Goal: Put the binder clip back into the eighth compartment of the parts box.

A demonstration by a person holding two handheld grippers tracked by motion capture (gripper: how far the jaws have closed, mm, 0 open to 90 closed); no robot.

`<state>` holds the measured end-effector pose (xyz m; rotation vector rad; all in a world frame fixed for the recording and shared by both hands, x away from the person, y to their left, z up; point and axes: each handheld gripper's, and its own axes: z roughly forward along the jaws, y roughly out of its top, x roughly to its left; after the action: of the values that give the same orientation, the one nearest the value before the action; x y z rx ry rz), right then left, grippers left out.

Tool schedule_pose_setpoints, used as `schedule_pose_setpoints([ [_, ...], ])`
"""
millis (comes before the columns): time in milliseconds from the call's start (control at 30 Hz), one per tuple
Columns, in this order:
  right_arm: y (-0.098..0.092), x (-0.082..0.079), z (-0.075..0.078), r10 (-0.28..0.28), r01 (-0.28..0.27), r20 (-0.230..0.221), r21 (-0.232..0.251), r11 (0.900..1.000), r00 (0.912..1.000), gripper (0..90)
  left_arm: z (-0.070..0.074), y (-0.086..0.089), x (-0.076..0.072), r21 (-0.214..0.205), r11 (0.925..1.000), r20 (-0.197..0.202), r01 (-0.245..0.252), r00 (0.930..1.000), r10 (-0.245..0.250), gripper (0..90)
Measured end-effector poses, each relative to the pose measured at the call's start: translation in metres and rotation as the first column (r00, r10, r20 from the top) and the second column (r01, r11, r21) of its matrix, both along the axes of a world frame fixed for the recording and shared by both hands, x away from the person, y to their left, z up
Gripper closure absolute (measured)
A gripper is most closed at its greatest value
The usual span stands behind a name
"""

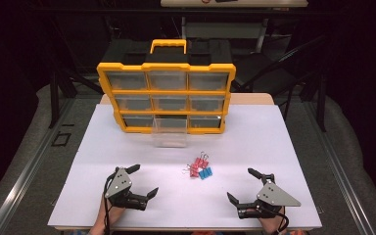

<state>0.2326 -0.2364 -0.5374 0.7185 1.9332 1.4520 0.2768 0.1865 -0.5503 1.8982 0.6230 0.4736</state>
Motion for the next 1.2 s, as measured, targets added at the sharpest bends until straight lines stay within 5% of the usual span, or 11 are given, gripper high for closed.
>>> schedule_pose_setpoints([
  [500,-0.001,0.002,-0.001,0.013,-0.013,-0.014,-0.002,0.9999,0.9998,0.6,0.006,-0.028,0.024,0.052,0.9929,-0.021,0.107,0.9941,-0.106,0.0],
  [1200,0.000,0.001,-0.001,0.028,-0.028,-0.021,-0.005,0.9996,0.9994,0.5,0.016,-0.052,0.061,0.100,0.9698,-0.045,0.222,0.9748,-0.219,0.0],
])
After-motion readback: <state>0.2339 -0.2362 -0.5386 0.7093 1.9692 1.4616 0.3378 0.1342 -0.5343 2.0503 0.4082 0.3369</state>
